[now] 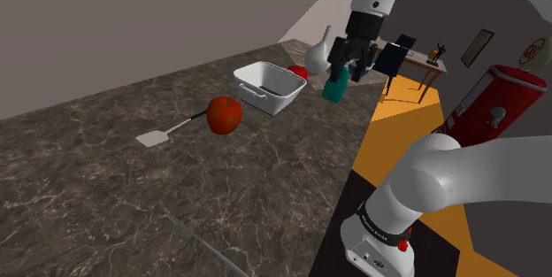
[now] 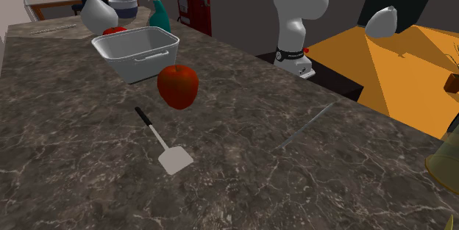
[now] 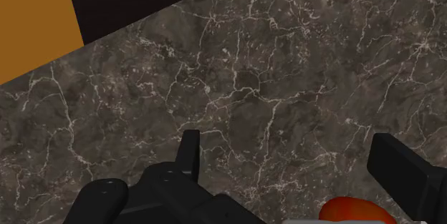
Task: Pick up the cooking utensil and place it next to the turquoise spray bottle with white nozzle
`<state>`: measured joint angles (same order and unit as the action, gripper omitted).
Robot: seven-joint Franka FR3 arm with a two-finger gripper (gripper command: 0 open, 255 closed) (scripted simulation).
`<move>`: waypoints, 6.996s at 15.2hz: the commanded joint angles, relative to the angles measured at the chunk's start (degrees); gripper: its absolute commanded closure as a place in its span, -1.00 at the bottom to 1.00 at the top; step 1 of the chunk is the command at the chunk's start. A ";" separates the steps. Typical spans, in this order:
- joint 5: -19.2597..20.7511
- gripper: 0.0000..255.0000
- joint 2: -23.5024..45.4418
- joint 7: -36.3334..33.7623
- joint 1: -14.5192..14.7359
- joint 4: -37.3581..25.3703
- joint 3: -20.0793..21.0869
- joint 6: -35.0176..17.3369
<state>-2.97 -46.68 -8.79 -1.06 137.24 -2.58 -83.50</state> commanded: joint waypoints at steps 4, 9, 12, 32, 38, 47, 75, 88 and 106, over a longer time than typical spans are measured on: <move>-3.22 -1.00 1.06 -7.18 -0.10 2.19 4.41 -4.31; -7.82 -1.00 5.35 -18.82 -0.31 3.81 11.78 -12.19; -9.78 -1.00 9.38 -25.71 -0.70 3.51 16.13 -17.14; 9.05 -1.00 55.08 -79.56 -5.83 -20.32 35.41 -40.06; 18.78 -1.00 70.11 -93.62 -0.51 -34.38 31.35 -38.73; 23.55 -1.00 82.89 -101.63 4.52 -47.96 26.42 -37.29; 23.27 1.00 82.30 -101.30 4.30 -48.16 26.58 -36.55; 21.07 1.00 78.25 -99.56 3.86 -52.06 27.90 -28.96; 19.37 1.00 75.78 -97.56 4.62 -62.33 28.83 -16.64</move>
<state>16.48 29.20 -106.48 3.51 75.61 26.22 -100.94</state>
